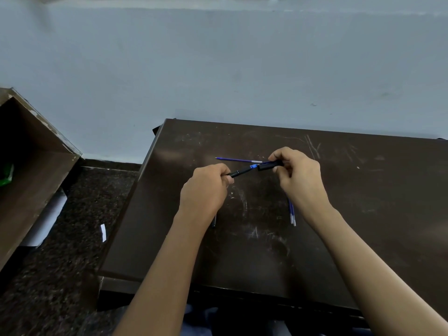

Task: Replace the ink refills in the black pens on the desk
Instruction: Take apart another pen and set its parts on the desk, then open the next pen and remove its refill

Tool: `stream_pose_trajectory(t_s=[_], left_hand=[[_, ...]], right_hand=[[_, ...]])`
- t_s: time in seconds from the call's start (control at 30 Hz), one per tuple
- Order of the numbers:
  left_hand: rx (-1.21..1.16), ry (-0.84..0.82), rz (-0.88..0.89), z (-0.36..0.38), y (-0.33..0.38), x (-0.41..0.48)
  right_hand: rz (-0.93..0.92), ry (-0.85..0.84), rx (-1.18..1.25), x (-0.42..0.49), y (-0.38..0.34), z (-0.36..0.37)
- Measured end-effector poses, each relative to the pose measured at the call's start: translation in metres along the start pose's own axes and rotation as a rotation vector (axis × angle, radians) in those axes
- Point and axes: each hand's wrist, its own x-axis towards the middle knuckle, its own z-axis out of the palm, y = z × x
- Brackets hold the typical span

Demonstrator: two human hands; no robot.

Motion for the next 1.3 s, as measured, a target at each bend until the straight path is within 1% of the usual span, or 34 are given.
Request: stream_pose_trajectory(t_s=[0.2, 0.27, 0.43, 0.5, 0.67, 0.83, 0.9, 0.97, 1.03, 1.1, 1.13, 1.2, 1.23, 1.27, 1.3], left_hand=[[-0.01, 0.004, 0.012, 0.0, 0.0, 0.001], [-0.014, 0.002, 0.017, 0.001, -0.001, 0.001], [-0.039, -0.022, 0.057, 0.007, 0.002, 0.0], [-0.059, 0.0, 0.075, 0.008, 0.004, -0.001], [-0.061, 0.077, 0.07, 0.009, 0.005, -0.003], [0.004, 0.131, 0.078, 0.007, 0.006, -0.006], [0.013, 0.124, 0.076, 0.007, 0.006, -0.006], [0.003, 0.082, 0.06, 0.008, 0.007, -0.006], [-0.063, 0.031, 0.036, 0.009, 0.008, -0.006], [-0.188, -0.021, 0.006, 0.009, 0.012, -0.007], [-0.24, -0.043, -0.006, 0.01, 0.014, -0.008], [-0.257, -0.098, -0.02, 0.01, 0.019, -0.008], [-0.223, -0.134, -0.032, 0.01, 0.021, -0.008], [-0.186, -0.169, -0.05, 0.01, 0.022, -0.008], [-0.161, -0.212, -0.084, 0.011, 0.023, -0.007]], right_hand=[[-0.002, 0.07, 0.018, 0.002, 0.005, -0.002], [-0.007, 0.058, 0.024, 0.002, 0.004, 0.0], [-0.091, -0.017, 0.019, -0.002, -0.004, 0.008], [-0.115, -0.02, 0.049, -0.002, -0.004, 0.009], [-0.128, -0.013, 0.085, 0.001, -0.006, 0.009], [-0.114, -0.056, 0.077, -0.003, -0.006, 0.012], [-0.117, -0.062, 0.072, -0.002, -0.007, 0.012], [-0.107, -0.051, 0.075, -0.002, -0.009, 0.011], [-0.014, 0.0, 0.151, -0.004, -0.015, 0.012], [0.205, 0.058, 0.343, -0.004, -0.02, 0.015], [0.333, 0.061, 0.431, -0.005, -0.022, 0.018], [0.534, 0.009, 0.592, -0.005, -0.024, 0.024], [0.592, -0.036, 0.666, -0.007, -0.026, 0.027], [0.615, -0.075, 0.692, -0.008, -0.027, 0.029], [0.616, -0.094, 0.669, -0.01, -0.027, 0.032]])
